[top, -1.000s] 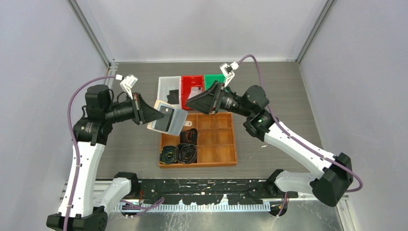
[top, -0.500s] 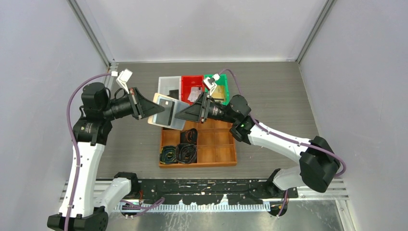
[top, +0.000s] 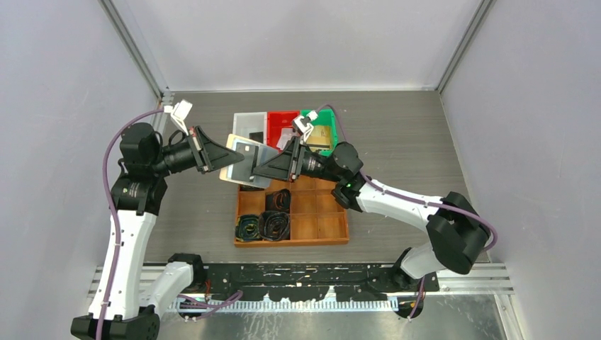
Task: Take the credit cards out of the card holder
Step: Remove the credit card from the card holder.
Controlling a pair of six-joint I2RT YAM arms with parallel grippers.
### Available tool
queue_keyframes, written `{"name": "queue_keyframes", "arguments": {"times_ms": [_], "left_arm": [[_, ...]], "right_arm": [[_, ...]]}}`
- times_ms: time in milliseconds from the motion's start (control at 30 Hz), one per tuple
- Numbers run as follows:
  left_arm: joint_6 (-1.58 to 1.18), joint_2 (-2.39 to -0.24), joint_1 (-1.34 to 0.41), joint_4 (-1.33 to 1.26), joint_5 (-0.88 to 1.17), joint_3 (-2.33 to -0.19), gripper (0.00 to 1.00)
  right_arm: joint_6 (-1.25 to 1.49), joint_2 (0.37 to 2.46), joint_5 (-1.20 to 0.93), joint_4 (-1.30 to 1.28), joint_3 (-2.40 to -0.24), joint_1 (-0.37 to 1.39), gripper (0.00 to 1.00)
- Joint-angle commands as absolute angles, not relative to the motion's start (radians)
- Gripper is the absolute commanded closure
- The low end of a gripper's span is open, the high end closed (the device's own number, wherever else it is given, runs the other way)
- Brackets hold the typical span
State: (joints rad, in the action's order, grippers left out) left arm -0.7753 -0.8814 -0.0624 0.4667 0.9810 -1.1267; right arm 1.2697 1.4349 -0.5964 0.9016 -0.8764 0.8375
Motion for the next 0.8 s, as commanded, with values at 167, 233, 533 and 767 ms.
{"name": "queue_keyframes", "arguments": {"times_ms": [167, 233, 533, 767], "left_arm": [[-0.871, -0.849, -0.055, 0.325, 1.034, -1.104, 1.0], [-0.868, -0.844, -0.055, 0.326, 1.035, -1.096, 1.0], [-0.838, -0.847, -0.051, 0.353, 1.041, -1.107, 0.95], [-0.872, -0.852, -0.046, 0.319, 1.071, -1.127, 0.93]], "right_arm": [[1.393, 1.487, -0.58, 1.159, -0.913, 0.853, 0.57], [1.418, 1.498, -0.574, 1.208, -0.922, 0.852, 0.61], [1.418, 1.463, -0.542, 1.223, -0.876, 0.851, 0.99], [1.381, 1.405, -0.535, 1.194, -0.813, 0.849, 0.99]]}}
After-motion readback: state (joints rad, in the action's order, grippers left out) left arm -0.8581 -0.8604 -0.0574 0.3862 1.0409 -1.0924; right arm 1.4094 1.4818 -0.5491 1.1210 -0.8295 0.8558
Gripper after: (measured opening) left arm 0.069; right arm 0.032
